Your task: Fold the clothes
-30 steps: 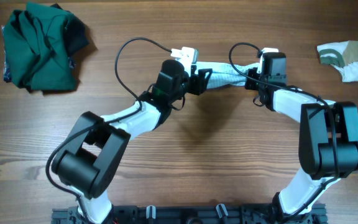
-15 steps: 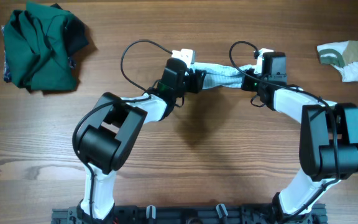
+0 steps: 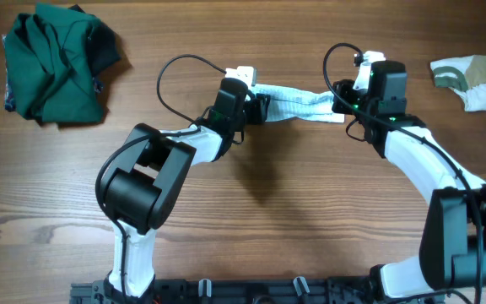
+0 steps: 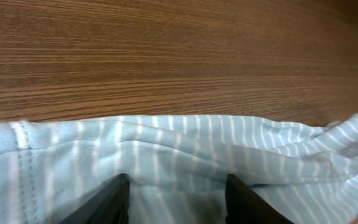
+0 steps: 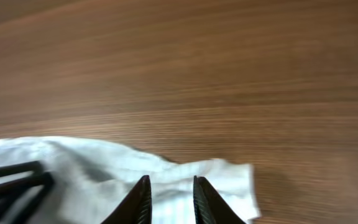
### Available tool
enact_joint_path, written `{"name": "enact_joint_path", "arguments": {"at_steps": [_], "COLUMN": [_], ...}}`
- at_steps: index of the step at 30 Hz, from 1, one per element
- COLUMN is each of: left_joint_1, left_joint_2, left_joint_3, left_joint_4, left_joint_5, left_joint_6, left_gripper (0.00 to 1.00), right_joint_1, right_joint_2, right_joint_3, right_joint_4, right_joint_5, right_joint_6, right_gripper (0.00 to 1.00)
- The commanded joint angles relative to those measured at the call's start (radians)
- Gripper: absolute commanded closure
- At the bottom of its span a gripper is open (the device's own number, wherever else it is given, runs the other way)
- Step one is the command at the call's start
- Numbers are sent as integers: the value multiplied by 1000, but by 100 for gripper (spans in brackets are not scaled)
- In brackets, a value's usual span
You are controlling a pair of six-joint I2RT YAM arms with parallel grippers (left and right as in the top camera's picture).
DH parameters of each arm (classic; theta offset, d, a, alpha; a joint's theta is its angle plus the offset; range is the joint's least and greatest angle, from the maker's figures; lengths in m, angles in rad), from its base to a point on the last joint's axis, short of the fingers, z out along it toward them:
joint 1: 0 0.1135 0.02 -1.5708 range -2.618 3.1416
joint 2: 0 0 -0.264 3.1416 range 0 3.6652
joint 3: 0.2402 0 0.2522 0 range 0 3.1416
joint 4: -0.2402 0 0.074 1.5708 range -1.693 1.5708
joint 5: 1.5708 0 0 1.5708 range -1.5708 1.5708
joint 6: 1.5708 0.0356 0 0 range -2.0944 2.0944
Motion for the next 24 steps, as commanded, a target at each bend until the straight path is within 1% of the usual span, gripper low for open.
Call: {"name": "enact_joint_path", "arguments": {"at_steps": [1, 2, 4, 7, 12, 17, 19, 21, 24], "left_joint_1": [6, 6, 7, 7, 7, 7, 7, 7, 7], "left_joint_2": [12, 12, 12, 12, -10, -47, -47, -47, -47], "left_joint_3": [14, 13, 13, 14, 13, 14, 13, 13, 13], "left_joint_4": [2, 2, 3, 18, 27, -72, -109, -118, -118], "left_joint_5": [-27, -31, -35, -35, -35, -35, -35, -35, -35], "left_joint_6": [12, 12, 11, 8, 9, 8, 8, 8, 8], "left_gripper": [50, 50, 51, 51, 47, 48, 52, 58, 62], "right_joint_1": [10, 14, 33, 72, 115, 151, 167, 188, 203], "right_joint_2": [-23, -19, -11, 8, 65, 131, 137, 138, 145], "right_joint_3": [-5, -5, -5, -5, -5, -5, -5, 4, 26], "right_joint_4": [2, -5, -24, -30, -19, 9, 23, 23, 21], "right_joint_5": [-171, -190, -201, -200, -174, -116, -64, 8, 33], "right_joint_6": [12, 12, -6, -45, -44, -43, -40, -41, -40], "right_gripper": [80, 81, 87, 90, 91, 91, 92, 92, 92]}}
